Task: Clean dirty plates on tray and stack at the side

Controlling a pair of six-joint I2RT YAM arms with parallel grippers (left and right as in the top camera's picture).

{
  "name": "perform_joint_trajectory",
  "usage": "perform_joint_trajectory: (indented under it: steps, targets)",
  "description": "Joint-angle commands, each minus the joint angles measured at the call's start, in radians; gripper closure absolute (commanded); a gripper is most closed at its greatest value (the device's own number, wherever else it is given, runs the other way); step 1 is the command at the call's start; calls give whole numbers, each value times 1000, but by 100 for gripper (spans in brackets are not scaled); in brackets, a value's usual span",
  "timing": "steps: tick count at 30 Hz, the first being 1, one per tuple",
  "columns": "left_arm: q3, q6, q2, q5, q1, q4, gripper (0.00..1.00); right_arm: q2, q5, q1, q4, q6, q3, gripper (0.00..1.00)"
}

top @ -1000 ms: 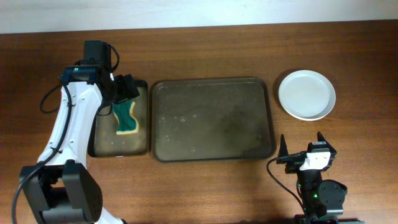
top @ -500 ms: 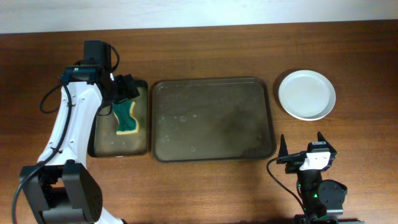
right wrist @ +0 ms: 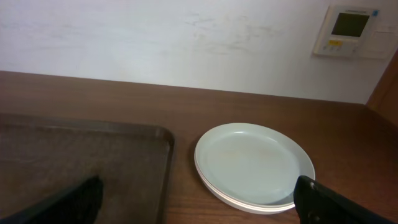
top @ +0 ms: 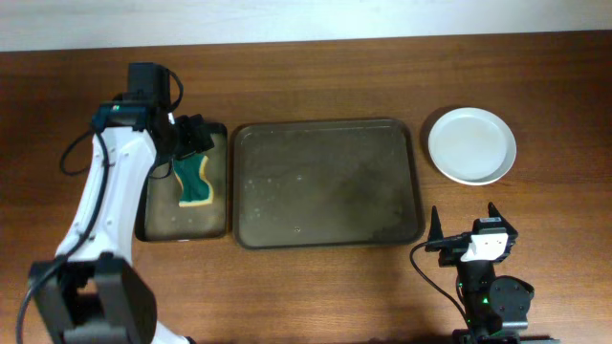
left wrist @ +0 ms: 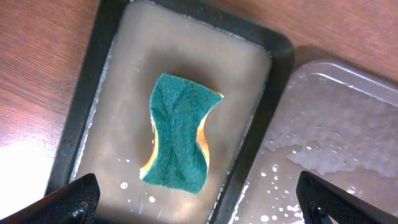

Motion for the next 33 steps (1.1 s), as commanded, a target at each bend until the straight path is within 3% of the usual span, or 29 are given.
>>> perform_joint_trajectory:
  steps: [1,5,8,9,11,17,21,25,30,33]
  targets:
    - [-93,57,-206,7,3,41,1,-9,10,8,-5,-6,-5,2]
    - [-281,152,-394,41,3,155,1,-9,10,8,-5,-6,-5,2]
    - [-466,341,-568,195,3,315,1,-9,10,8,-5,-6,-5,2]
    - [-615,497,-708,327,3,450,1,-9,10,8,-5,-6,-5,2]
    - [-748,558,-842,358,3,542,1,-9,10,8,-5,-6,-5,2]
    - [-1076,558,-1221,324,5,764,1,-9,10,8,-5,-6,-5,1]
    - [-1191,558,-1380,290,5,823,1,-9,10,8,-5,-6,-5,2]
    - [-1285,529,-1473,277,5,909,0,-9,10,8,-5,-6,-5,2]
    - [-1454,398,-1557,161,5,1123,1,-9,10,8,-5,-6,-5,2]
    - [-1493,394,-1602,145,2,1137,1,-9,10,8,-5,-6,-5,2]
